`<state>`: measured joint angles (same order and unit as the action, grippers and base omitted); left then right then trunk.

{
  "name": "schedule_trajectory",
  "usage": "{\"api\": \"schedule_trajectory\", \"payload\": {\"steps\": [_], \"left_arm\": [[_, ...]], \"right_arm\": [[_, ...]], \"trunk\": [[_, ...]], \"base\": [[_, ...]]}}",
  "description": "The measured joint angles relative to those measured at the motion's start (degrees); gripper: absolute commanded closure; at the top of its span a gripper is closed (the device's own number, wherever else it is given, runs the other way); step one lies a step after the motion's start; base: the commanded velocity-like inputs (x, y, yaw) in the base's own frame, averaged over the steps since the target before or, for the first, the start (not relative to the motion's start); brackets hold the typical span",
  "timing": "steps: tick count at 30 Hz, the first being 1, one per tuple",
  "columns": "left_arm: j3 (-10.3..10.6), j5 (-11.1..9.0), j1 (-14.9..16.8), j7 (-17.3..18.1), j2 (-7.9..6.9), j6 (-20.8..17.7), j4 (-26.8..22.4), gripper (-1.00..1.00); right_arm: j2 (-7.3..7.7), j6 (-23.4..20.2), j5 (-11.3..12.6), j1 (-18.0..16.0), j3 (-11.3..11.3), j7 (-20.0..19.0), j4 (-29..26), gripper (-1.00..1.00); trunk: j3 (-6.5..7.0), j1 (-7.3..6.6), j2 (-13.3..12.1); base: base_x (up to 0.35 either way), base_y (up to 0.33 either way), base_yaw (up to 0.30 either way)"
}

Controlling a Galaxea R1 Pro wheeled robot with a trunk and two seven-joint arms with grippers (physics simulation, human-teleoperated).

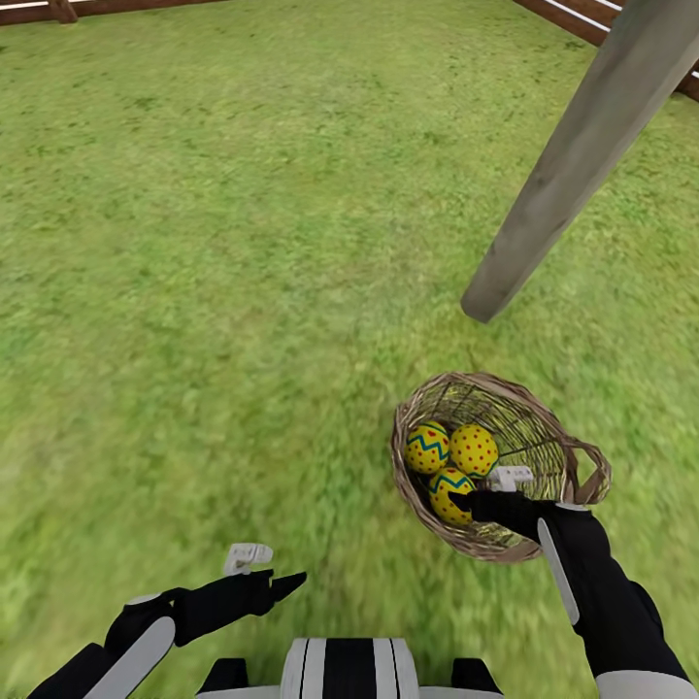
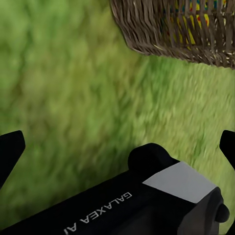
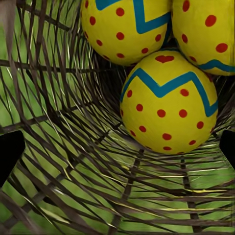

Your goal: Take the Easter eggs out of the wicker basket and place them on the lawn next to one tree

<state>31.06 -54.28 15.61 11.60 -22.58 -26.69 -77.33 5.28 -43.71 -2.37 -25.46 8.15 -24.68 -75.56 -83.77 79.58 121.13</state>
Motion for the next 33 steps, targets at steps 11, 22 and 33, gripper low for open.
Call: {"api": "schedule_trajectory", "payload": {"steps": [11,22,33], "left_arm": [[-0.02,0.00,0.00,0.16,0.03,-0.08,-0.25,-1.00],[-0.07,0.00,0.00,0.12,0.03,-0.09,-0.20,-1.00],[-0.09,0.00,0.00,0.14,0.03,-0.06,-0.18,-1.00]], "right_arm": [[0.05,4.64,-0.01,0.00,0.11,0.21,-0.14,-1.00],[0.02,5.90,-0.01,0.00,-0.07,0.22,-0.01,-1.00],[0.00,5.92,-0.02,0.00,-0.22,0.34,-0.01,-1.00]], "trunk": [[-0.73,0.87,1.59],[-2.70,3.29,6.00],[-4.78,5.71,10.41]], "base": [[0.000,0.000,0.000],[0.000,0.000,0.000],[0.000,0.000,0.000]]}}
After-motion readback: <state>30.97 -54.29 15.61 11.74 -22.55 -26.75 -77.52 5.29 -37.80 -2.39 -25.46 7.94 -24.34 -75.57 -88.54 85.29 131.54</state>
